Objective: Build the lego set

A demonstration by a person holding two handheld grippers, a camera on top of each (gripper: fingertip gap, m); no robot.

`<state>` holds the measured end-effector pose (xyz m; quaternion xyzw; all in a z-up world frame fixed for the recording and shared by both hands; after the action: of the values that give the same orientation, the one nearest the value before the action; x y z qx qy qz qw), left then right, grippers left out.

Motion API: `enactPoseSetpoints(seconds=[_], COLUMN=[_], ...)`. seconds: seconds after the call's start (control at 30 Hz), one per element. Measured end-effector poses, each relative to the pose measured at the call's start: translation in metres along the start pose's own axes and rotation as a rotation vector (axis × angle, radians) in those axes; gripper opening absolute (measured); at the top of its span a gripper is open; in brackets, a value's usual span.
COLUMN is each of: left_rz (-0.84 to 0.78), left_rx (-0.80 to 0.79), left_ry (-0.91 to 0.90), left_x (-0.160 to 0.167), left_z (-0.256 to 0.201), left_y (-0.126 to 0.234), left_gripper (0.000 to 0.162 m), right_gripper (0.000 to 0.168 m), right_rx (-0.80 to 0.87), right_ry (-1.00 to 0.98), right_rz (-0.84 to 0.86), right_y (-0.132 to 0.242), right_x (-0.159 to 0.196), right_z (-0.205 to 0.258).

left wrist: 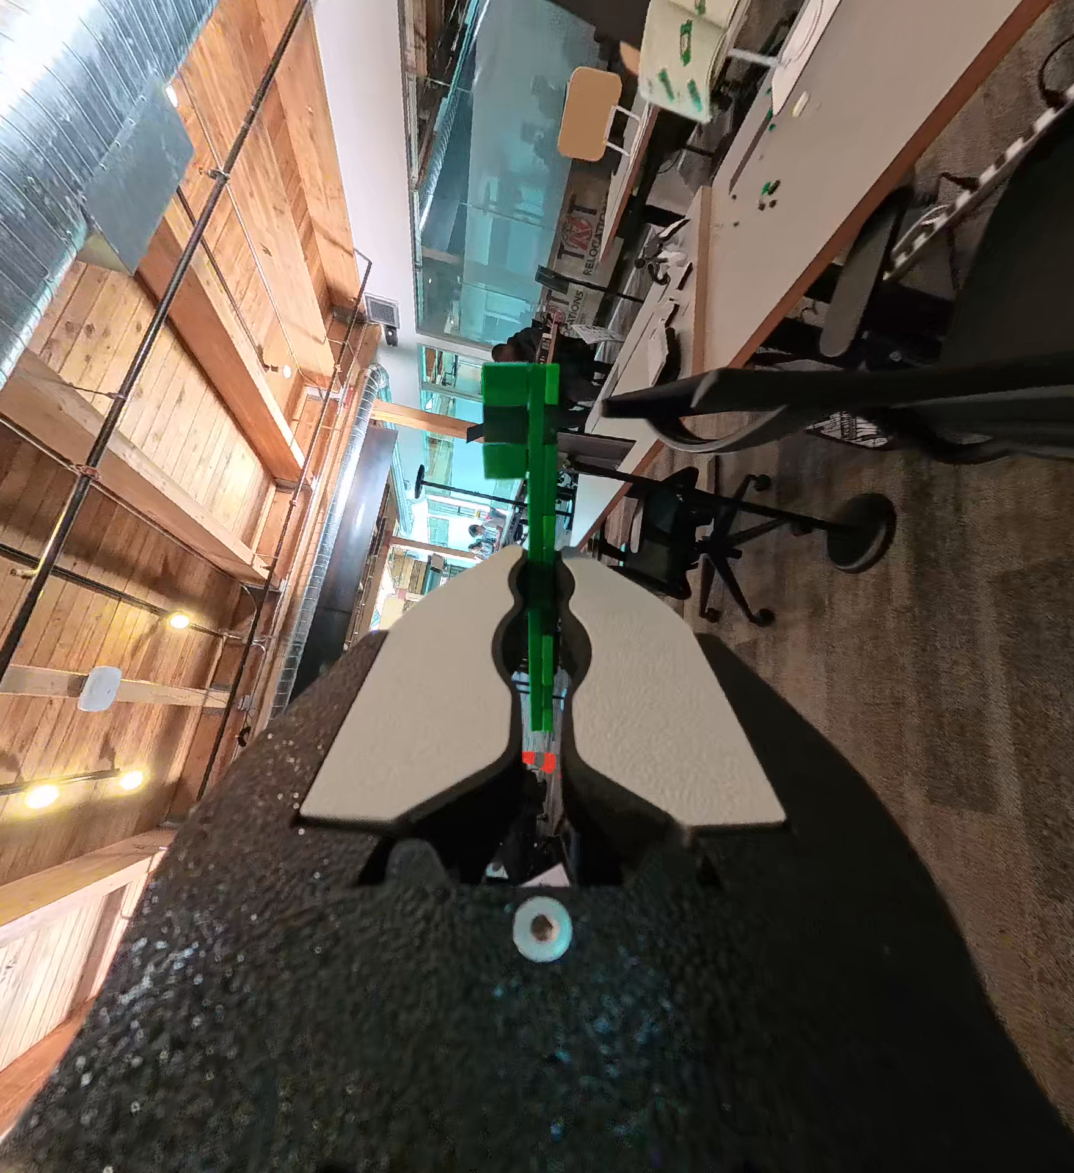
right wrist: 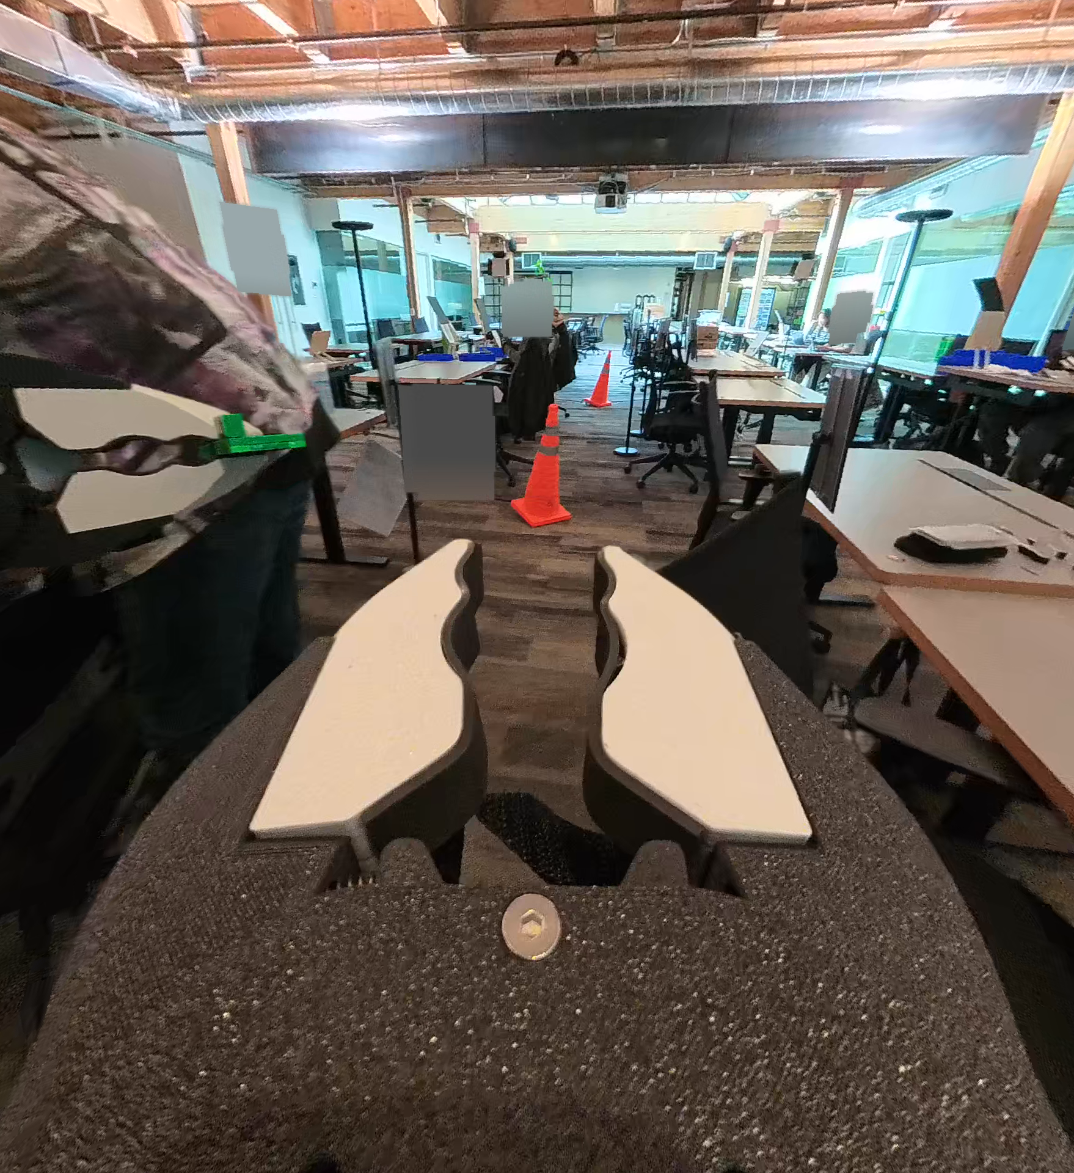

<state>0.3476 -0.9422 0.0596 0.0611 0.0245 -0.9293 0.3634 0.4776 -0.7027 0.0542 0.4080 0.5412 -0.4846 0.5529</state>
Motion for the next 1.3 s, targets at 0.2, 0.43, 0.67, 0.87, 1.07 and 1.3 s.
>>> enactPoseSetpoints(seconds=[0.2, 0.43, 0.67, 0.87, 1.07, 1.3], left_rz=[-0.024, -0.005, -0.073, -0.208, -0.42, -0.648], left_rx=[-0.011, -0.022, 0.008, 0.011, 0.067, 0.082], left_ry=[-0.018, -0.029, -0.027, -0.066, -0.061, -0.094], left_x=[0.059, 0.151, 0.234, 0.318, 0.372, 0.354], left_z=[0.007, 0.039, 0.046, 0.043, 0.053, 0.037], left_y=[-0.11, -0.244, -0.367, -0.486, -0.59, -0.701], left_gripper=[0.005, 0.005, 0.005, 0.005, 0.005, 0.005], right_gripper=[0.032, 0.031, 0.03, 0.027, 0.026, 0.025], right_rx=[-0.003, 0.004, 0.081, 0.127, 0.466, 0.766], right_ry=[-0.002, -0.076, -0.118, -0.267, -0.051, -0.223], right_rz=[-0.008, -0.012, -0.044, -0.062, 0.15, 0.101], right_y=[-0.116, -0.262, -0.389, -0.464, -0.497, -0.532], right_x=[0.005, 0.023, 0.025, 0.043, 0.039, 0.051], right_z=[-0.067, -0.15, -0.208, -0.234, -0.256, -0.337])
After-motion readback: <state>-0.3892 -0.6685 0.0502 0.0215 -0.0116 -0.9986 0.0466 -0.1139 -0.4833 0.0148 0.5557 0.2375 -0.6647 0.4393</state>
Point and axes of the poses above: each gripper's, where its closed fingertips meet, y back along the fingers, x out of its underside, z = x × y across the jaws, the point moved 8 cm from there along y, back along the fingers, and after that the axes turned 6 degrees about -y, right-handed, at the moved point
